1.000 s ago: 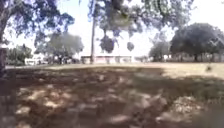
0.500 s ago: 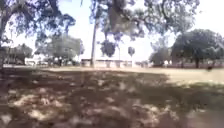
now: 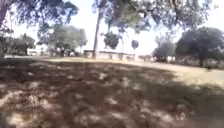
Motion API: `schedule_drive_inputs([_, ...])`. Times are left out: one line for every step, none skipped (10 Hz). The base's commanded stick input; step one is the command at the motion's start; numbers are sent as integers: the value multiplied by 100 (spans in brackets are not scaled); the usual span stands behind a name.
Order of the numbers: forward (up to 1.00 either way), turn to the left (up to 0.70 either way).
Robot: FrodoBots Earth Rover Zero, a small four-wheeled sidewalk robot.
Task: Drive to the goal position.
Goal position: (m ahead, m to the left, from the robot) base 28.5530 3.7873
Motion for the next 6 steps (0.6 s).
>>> schedule_drive_inputs([70, -35])
schedule_drive_inputs([70, -35])
schedule_drive_inputs([70, -35])
schedule_drive_inputs([70, -35])
schedule_drive_inputs([70, -6])
schedule_drive_inputs([70, 0])
